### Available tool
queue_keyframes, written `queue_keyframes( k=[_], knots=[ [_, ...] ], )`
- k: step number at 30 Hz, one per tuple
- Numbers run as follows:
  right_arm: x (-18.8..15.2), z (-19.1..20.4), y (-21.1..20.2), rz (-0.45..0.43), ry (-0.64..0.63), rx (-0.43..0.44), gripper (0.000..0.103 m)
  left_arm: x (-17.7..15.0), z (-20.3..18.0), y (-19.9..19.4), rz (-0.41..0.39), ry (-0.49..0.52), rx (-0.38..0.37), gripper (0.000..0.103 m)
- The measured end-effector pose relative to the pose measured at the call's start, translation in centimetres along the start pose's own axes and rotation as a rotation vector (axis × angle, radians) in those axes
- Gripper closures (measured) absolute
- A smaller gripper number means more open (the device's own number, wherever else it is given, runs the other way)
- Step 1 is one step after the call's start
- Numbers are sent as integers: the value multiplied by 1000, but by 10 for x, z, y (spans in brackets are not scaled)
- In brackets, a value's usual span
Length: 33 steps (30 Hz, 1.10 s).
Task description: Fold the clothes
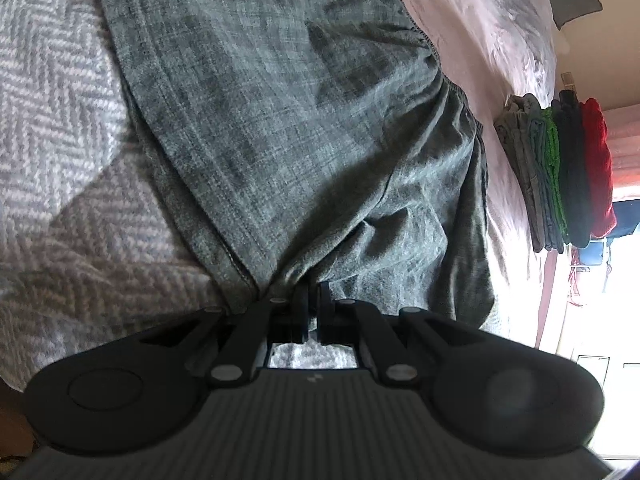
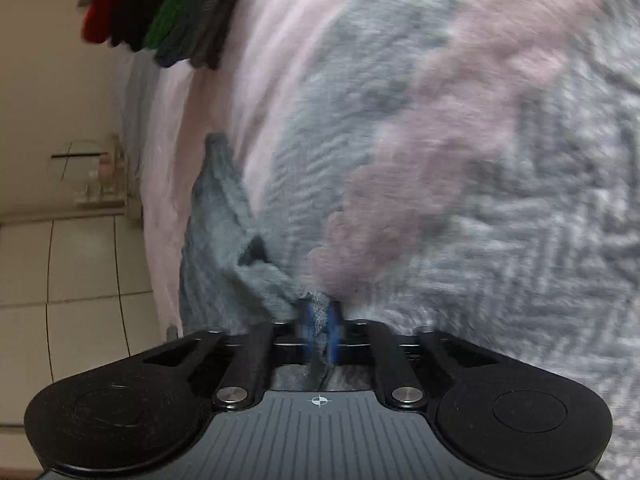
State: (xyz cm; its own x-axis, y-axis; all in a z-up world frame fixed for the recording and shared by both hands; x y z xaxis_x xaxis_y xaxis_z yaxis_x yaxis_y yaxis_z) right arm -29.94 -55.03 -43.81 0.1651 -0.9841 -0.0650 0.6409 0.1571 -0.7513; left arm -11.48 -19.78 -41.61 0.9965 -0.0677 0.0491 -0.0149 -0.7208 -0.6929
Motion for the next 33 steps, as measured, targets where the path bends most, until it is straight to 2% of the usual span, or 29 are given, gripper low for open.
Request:
queue_keyframes(
  k=[4,8,13,14,17,20,22,24,25,27,30,31,33],
  knots=[
    [11,20,-49,-129,-59,26,100,-10,-22,-2,44,23,-79,103],
    [26,39,-96,-245,-160,1,100,-33,-46,10,112,29,-167,103],
    [22,57,-114,-327,-378,-80,100,-55,-43,32,147,-5,-169,103],
    [19,56,-113,-338,-421,-112,100,-56,-39,35,150,-14,-160,103],
    [20,23,-84,-290,-426,-257,100,-57,-27,40,157,-42,-135,103],
    [25,-4,-64,-224,-311,-291,100,-54,-24,42,178,-53,-120,102],
    [28,-21,-51,-181,-234,-313,93,-53,-25,43,199,-36,-112,102],
    [30,-21,-60,-183,-177,-296,55,-54,-29,43,218,-25,-116,102],
    [32,-20,-66,-195,-154,-293,49,-54,-31,42,227,-22,-119,102],
    [36,-16,-81,-238,-178,-301,49,-52,-32,40,232,-12,-114,102],
    [40,-14,-84,-212,-216,-259,49,-45,-30,35,234,8,-92,101],
    [40,-15,-80,-194,-234,-283,49,-45,-27,35,250,21,-73,101],
    [40,-13,-77,-188,-304,-384,49,-50,-29,37,300,52,-47,101]
  ],
)
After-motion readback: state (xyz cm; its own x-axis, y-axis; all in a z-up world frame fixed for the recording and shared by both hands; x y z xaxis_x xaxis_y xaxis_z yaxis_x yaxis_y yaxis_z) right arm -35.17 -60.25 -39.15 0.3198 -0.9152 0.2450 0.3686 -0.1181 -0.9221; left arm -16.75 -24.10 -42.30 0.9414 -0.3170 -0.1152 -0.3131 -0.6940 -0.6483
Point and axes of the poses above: each gripper's, at about its wrist camera, not at the fingertips, and y roughly the way its jaws point, z to its left, x to its top, the point moved 8 cm from there along y, roughly the way its jaws point, and after that the axes turned 12 degrees about -x, right-handed, at the moved point
